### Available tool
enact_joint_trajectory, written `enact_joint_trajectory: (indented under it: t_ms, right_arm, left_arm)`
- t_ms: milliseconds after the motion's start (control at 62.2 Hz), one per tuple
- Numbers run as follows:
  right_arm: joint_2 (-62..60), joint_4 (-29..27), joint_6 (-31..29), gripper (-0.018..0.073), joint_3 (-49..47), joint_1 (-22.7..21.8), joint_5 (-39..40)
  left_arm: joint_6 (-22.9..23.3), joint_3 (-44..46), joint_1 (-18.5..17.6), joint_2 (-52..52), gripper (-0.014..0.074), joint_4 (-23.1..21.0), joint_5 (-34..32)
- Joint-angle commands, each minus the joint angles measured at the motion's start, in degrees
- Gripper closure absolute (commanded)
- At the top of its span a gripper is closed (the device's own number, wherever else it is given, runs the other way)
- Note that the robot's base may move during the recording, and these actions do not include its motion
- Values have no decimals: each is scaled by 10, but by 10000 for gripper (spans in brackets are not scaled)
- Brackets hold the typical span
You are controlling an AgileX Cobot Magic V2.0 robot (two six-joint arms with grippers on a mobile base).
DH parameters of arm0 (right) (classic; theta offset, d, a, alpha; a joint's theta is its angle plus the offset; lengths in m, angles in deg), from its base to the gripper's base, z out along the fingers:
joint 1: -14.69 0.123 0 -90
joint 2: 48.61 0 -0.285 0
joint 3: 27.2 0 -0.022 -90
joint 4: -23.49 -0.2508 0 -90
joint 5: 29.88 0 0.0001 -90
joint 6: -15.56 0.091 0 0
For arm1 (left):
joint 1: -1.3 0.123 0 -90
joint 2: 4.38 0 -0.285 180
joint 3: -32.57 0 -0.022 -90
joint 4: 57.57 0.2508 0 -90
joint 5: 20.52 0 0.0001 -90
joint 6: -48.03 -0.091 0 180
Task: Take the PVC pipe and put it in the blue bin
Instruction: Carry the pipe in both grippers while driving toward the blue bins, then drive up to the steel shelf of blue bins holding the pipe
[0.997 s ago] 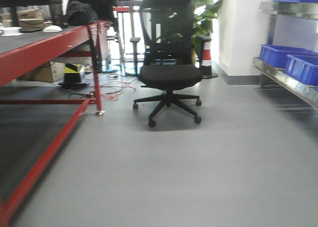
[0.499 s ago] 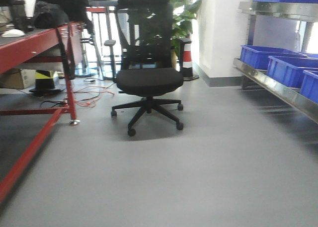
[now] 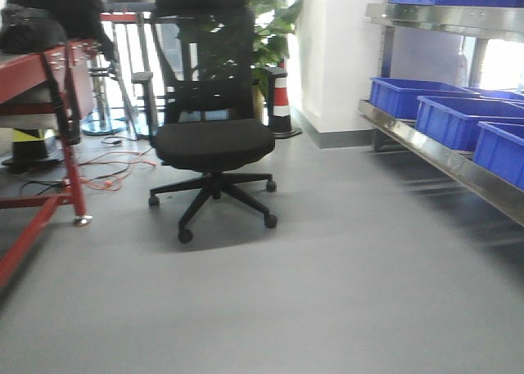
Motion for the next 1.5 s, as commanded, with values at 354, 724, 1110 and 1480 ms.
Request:
enact_joint_trajectory:
  t_ms: [354, 724, 1110, 1480]
  right_arm:
    - [-1, 2, -1, 721, 0, -2, 15]
    - [-1, 2, -1, 721, 0, -2, 15]
    - [-1, 2, -1, 721, 0, -2, 15]
    - [-1, 2, -1, 721, 0, -2, 15]
  left_arm:
    - [1, 1, -3, -2, 707, -4, -11]
    - [1, 1, -3, -2, 707, -4, -11]
    - [1, 1, -3, -2, 707, -4, -12]
    - [1, 1, -3, -2, 707, -4, -12]
